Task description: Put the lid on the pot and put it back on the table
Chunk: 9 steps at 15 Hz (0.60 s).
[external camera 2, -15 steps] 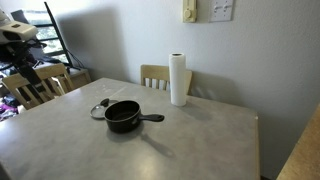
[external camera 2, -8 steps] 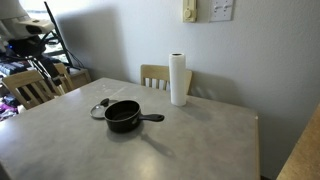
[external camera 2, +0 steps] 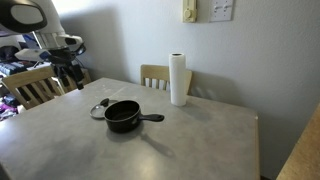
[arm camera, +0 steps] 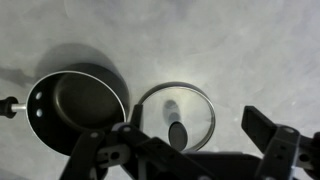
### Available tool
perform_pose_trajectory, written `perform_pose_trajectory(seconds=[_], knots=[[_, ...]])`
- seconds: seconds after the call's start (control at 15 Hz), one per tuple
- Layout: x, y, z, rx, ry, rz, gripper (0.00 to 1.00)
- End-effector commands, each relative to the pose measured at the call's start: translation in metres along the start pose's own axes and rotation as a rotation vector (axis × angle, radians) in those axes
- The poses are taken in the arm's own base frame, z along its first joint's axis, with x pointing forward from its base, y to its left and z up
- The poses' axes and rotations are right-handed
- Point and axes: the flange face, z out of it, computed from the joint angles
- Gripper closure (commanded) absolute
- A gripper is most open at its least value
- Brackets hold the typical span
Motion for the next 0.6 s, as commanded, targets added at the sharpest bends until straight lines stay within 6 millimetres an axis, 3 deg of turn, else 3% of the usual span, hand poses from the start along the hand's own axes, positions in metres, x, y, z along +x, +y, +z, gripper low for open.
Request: perform_pose_trajectory(seconds=[0.0,0.13,0.53], knots=[[0.008,-0.002,0.008,0.004,-0.011,-0.017,0.0],[0.02,-0.004,0.02,0.009,-0.024,-0.035,0.0],[0.033,-0.001,0.029,0.008,0.021,0.014,0.0]])
